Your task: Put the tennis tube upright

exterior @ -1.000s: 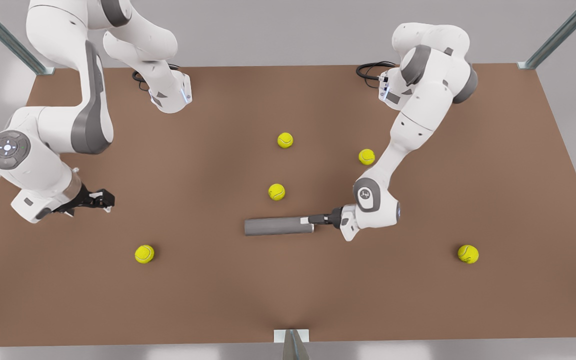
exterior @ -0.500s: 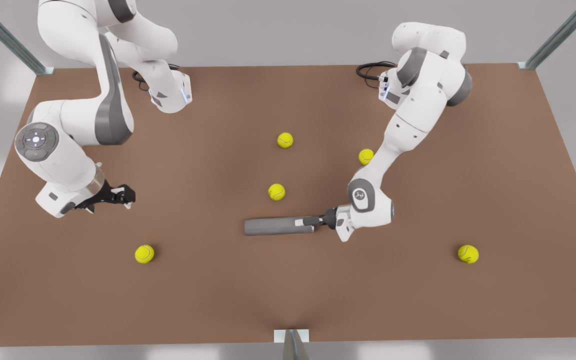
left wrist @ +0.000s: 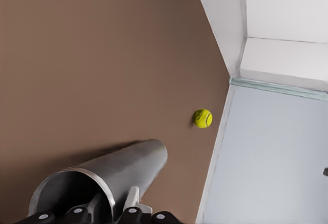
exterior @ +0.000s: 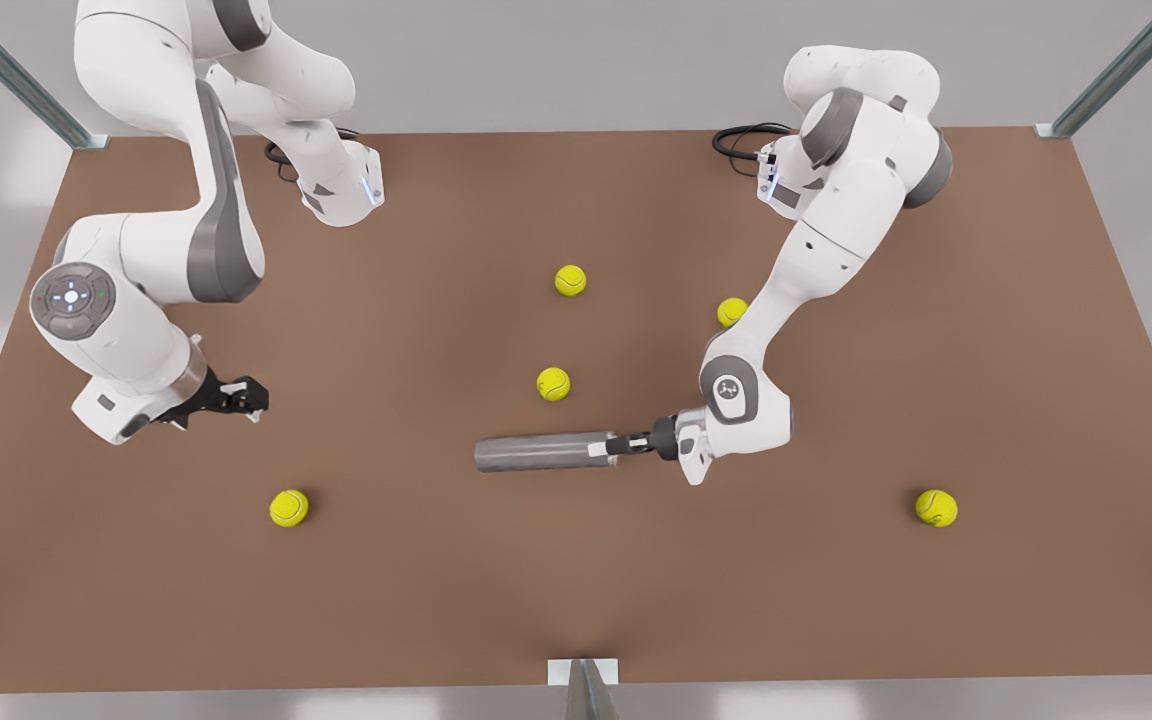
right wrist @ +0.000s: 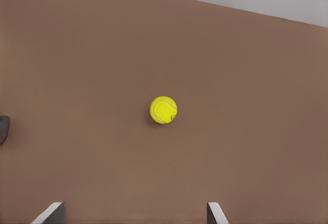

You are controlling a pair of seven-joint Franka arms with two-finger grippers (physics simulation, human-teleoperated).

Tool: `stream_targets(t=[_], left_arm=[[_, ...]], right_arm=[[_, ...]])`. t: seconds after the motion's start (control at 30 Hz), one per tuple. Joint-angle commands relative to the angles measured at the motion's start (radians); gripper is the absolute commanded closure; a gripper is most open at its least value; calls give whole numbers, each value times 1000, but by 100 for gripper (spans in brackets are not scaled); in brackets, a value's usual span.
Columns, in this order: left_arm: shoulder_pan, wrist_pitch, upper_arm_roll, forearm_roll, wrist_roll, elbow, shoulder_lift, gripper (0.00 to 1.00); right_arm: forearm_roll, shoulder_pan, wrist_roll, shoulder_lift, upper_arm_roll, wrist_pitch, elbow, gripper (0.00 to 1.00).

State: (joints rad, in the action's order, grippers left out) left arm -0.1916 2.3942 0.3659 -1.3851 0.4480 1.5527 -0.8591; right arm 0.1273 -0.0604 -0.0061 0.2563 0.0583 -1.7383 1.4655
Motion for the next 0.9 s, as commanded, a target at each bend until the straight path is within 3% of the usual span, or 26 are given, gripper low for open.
stream_targets(t=[0.0,0.4,0.87], left_arm=[[0,0,1,-6,0,0,0,79],[87,-1,90,-34,-22,12,34,79],[138,-9,85,46,-227,81,167,79]], right_arm=[[0,1,0,0,0,0,-1,0],[-20,68,0,-14,0,-7,-8,0],[-18,65,0,3,8,-4,-31,0]])
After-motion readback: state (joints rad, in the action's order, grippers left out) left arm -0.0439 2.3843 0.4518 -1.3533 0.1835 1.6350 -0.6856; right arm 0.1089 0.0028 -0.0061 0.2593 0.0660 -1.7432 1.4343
